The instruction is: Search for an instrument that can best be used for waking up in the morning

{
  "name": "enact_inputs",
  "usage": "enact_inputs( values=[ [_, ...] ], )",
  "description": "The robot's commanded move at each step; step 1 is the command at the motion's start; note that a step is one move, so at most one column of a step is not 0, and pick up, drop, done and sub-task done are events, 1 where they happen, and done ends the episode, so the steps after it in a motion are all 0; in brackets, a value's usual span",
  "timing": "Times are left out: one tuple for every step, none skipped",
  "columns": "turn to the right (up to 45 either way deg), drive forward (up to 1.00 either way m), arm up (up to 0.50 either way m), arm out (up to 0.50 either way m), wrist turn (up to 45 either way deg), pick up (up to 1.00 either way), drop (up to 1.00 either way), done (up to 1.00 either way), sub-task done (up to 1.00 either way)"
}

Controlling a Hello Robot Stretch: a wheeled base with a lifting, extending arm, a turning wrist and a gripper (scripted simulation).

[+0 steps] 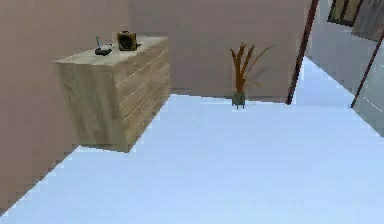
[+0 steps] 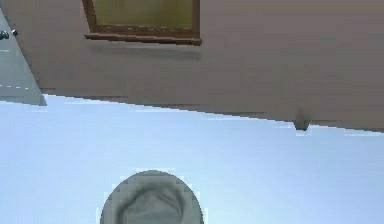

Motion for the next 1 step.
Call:
enact_inputs(
  values=[
    [0.0,1.0,0.0,0.0,0.0,0.0,0.0,0.0,0.0]
  ],
)
